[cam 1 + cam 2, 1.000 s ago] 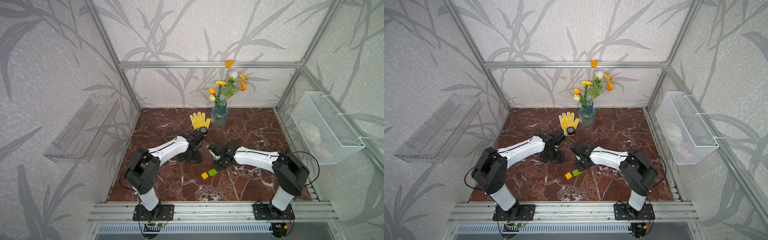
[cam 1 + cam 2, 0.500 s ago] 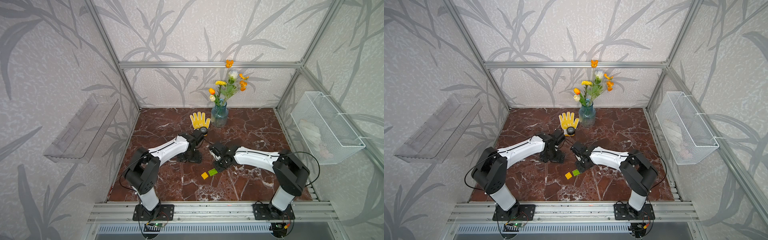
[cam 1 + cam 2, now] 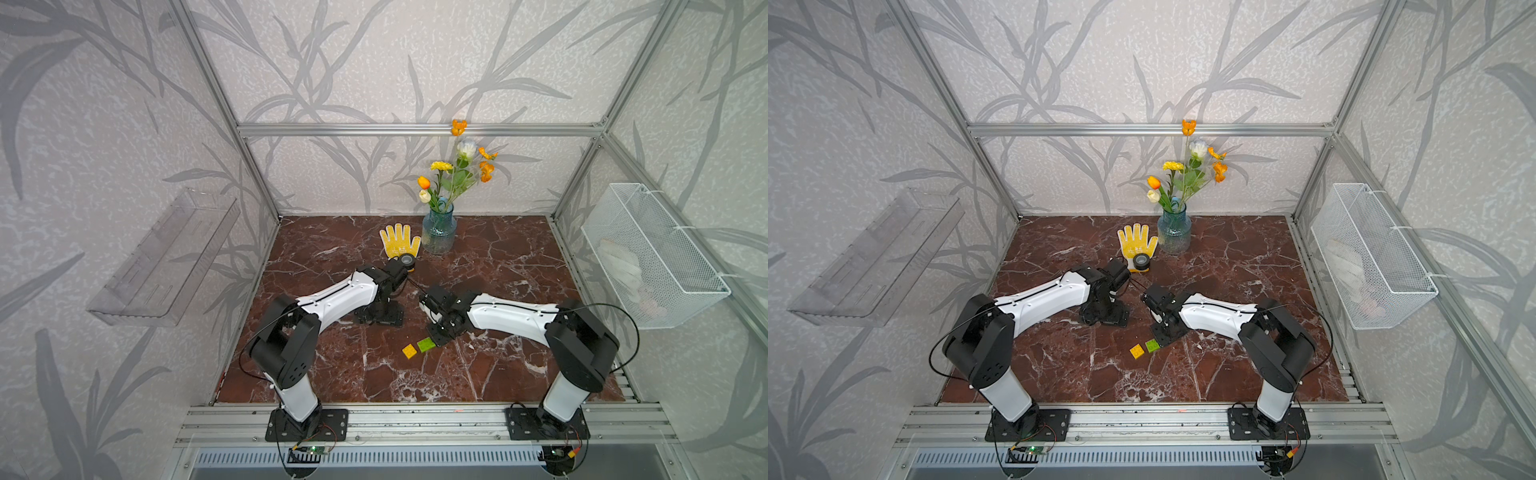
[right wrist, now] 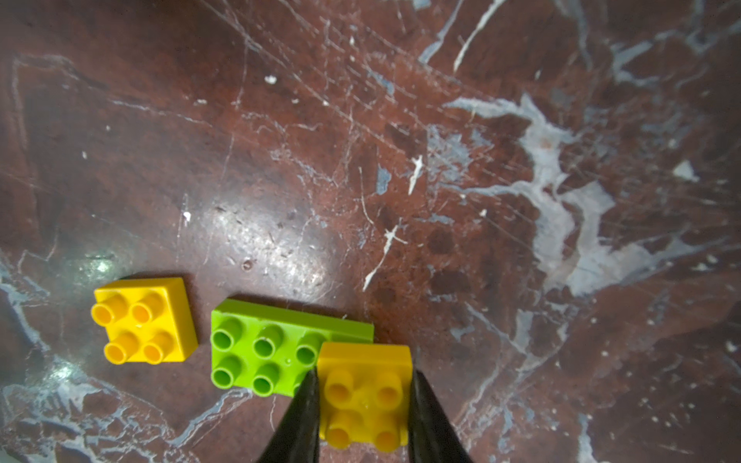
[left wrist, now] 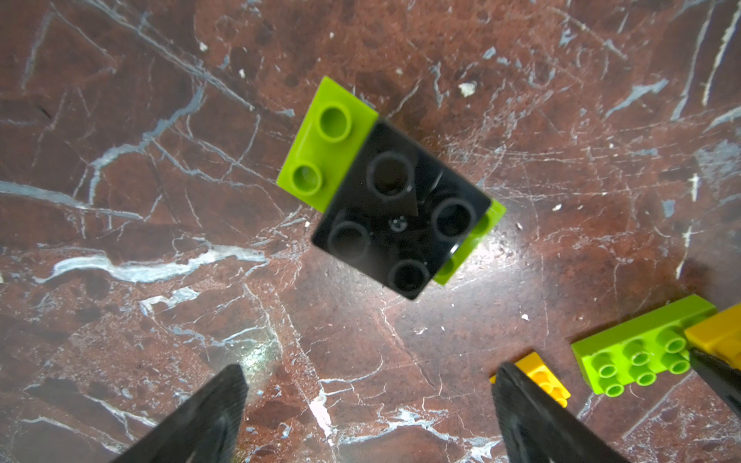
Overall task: Assemble a carrot with lego
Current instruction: Assemble the lego brick with the lego brick.
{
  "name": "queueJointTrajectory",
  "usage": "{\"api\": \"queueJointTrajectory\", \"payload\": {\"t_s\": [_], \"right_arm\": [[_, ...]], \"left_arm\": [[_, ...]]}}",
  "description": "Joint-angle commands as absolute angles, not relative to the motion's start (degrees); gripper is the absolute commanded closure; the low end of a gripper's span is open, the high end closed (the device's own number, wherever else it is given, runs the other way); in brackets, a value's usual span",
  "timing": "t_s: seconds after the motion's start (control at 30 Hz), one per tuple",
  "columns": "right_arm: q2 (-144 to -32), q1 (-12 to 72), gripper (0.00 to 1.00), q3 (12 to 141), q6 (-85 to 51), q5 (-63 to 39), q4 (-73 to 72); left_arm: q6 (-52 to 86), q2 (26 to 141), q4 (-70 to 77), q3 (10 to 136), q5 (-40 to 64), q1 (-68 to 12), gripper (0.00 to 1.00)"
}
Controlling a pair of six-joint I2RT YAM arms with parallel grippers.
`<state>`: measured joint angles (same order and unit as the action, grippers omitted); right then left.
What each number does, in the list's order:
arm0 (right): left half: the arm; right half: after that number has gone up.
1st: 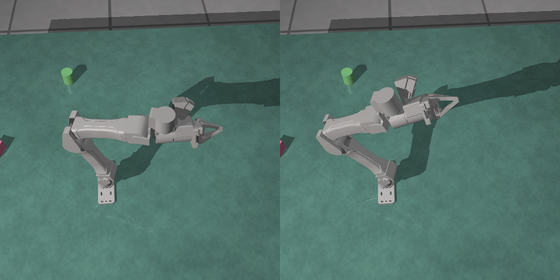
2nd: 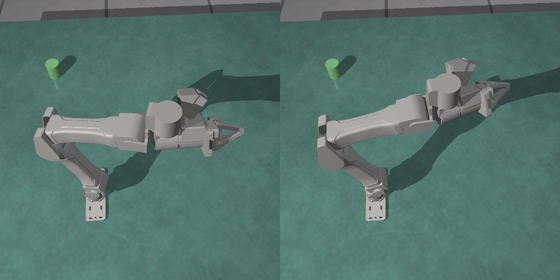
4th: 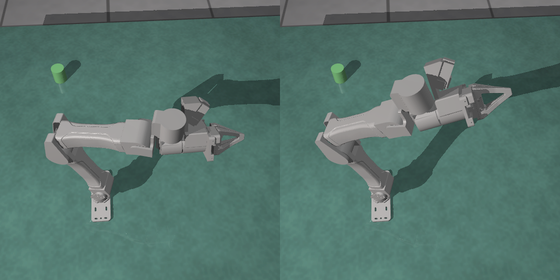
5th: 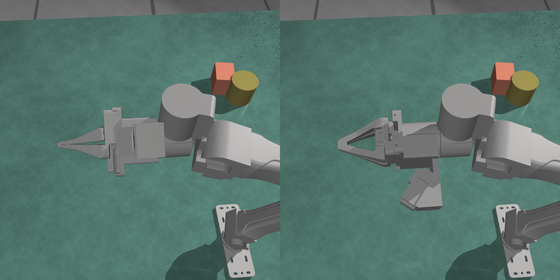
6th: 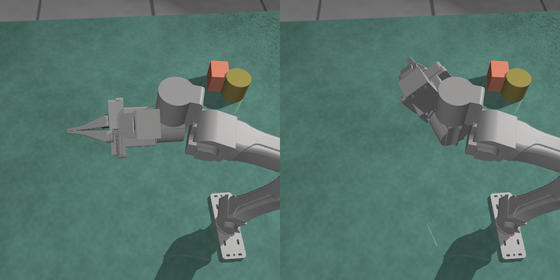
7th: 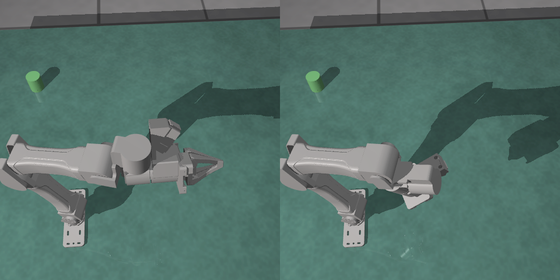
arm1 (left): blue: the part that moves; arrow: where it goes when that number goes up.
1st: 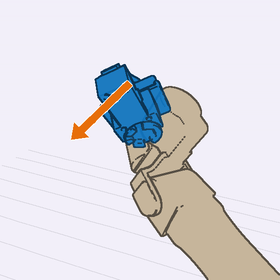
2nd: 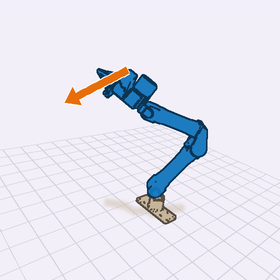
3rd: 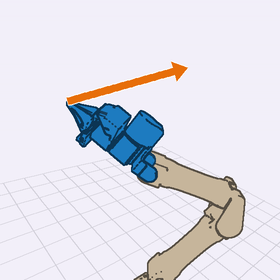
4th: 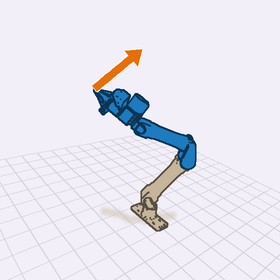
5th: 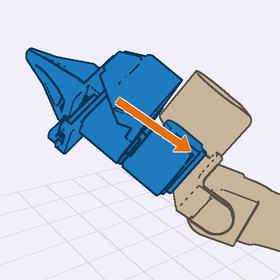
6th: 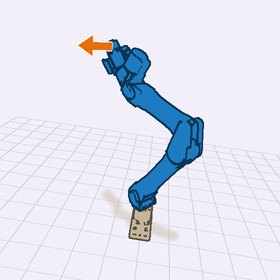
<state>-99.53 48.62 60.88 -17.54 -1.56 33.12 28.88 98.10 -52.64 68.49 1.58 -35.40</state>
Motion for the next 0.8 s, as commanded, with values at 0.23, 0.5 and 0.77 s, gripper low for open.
{"api": "queueJointTrajectory", "payload": {"t_s": [0.23,0.5,0.77], "right_arm": [[-103.4,48.3,0.82,62.0,-17.5,-0.7,36.3],[-108.0,50.0,0.82,62.9,-17.6,2.7,37.7],[-107.4,50.4,0.81,62.6,-19.6,2.6,36.7]], "left_arm": [[28.4,98.7,-53.2,67.5,1.5,-35.4,0.03],[28.6,98.9,-53.2,67.1,1.2,-35.4,0.03],[28.3,99.1,-53.4,67.6,1.0,-35.3,0.03]]}}
